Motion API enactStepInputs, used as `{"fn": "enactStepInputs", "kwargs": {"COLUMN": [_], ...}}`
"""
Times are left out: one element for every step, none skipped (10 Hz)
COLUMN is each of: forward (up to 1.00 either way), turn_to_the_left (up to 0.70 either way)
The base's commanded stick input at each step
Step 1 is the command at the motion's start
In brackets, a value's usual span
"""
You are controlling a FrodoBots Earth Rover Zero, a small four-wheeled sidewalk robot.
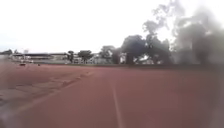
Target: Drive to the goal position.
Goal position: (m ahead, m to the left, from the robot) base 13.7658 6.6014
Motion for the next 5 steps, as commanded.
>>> {"fn": "enactStepInputs", "kwargs": {"forward": [0.70, 0.70, 0.70, 0.70, 0.70], "turn_to_the_left": [0.00, 0.00, 0.00, 0.00, 0.00]}}
